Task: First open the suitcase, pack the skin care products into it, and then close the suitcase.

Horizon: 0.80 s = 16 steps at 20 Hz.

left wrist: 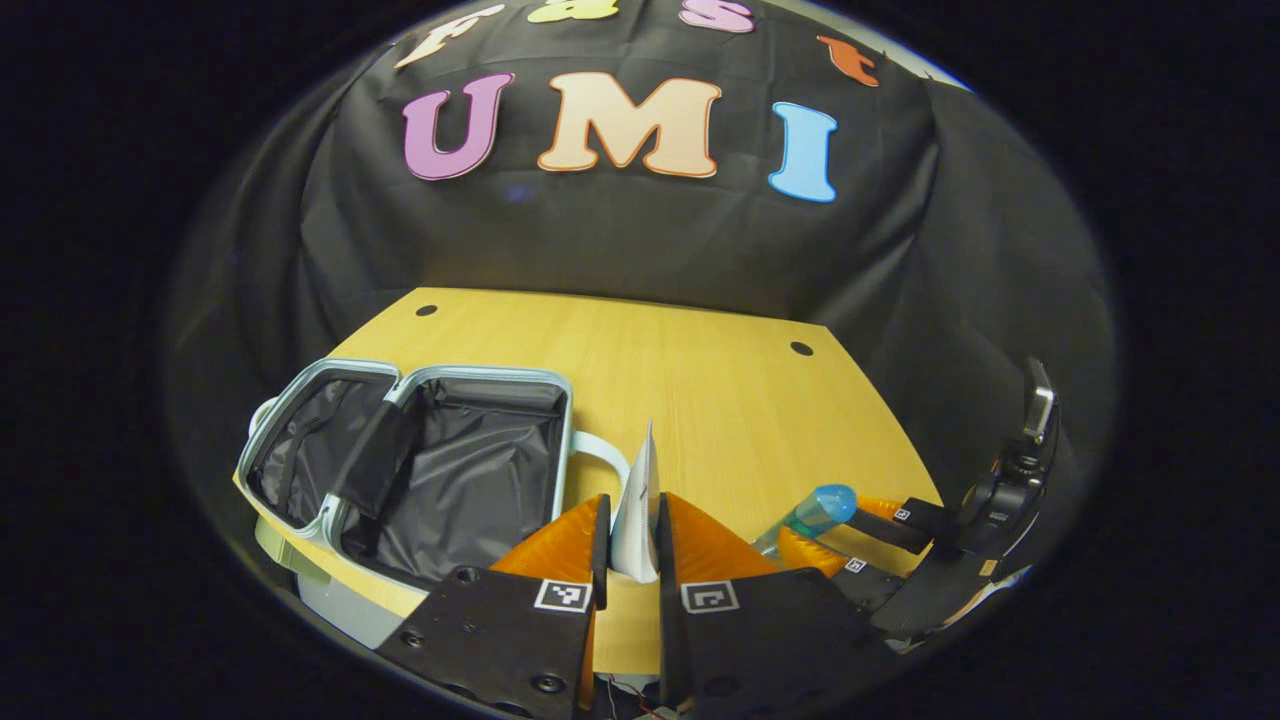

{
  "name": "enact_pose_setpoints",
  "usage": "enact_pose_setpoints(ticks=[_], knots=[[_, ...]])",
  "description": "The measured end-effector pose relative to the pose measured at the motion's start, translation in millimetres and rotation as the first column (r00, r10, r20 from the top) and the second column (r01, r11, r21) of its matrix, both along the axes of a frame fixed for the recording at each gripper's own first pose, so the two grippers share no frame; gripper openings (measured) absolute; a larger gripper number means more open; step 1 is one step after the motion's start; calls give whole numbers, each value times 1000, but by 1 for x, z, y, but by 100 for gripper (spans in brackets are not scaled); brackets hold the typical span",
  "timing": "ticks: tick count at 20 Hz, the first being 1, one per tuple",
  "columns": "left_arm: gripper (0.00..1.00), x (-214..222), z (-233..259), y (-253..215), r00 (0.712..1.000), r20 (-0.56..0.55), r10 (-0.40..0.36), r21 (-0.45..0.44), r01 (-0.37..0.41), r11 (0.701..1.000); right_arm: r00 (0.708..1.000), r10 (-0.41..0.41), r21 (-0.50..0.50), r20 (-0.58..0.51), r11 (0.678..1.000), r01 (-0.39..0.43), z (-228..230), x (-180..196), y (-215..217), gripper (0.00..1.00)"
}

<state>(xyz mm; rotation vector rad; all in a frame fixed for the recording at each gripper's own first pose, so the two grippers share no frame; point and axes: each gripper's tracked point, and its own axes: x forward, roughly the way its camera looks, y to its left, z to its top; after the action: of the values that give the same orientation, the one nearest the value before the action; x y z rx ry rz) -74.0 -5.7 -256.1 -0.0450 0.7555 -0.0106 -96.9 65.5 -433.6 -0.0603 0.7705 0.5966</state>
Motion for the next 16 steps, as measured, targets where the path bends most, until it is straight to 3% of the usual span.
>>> enact_pose_setpoints(ticks=[1,2,8,16], knots=[[18,-1,-1,5,1000,-7,7,5,-7,1000,1000,6,-3,6,1000,-6,0,0,2,65],[18,-3,-3,10,1000,-13,15,10,-15,1000,1000,14,-1,2,1000,-14,3,0,3,46],[21,-4,-7,60,998,-59,36,29,-34,999,997,-13,10,-73,1000,13,21,4,22,44],[18,3,-45,150,974,-221,49,89,-30,996,995,-2,125,-99,992,15,102,11,112,45]])
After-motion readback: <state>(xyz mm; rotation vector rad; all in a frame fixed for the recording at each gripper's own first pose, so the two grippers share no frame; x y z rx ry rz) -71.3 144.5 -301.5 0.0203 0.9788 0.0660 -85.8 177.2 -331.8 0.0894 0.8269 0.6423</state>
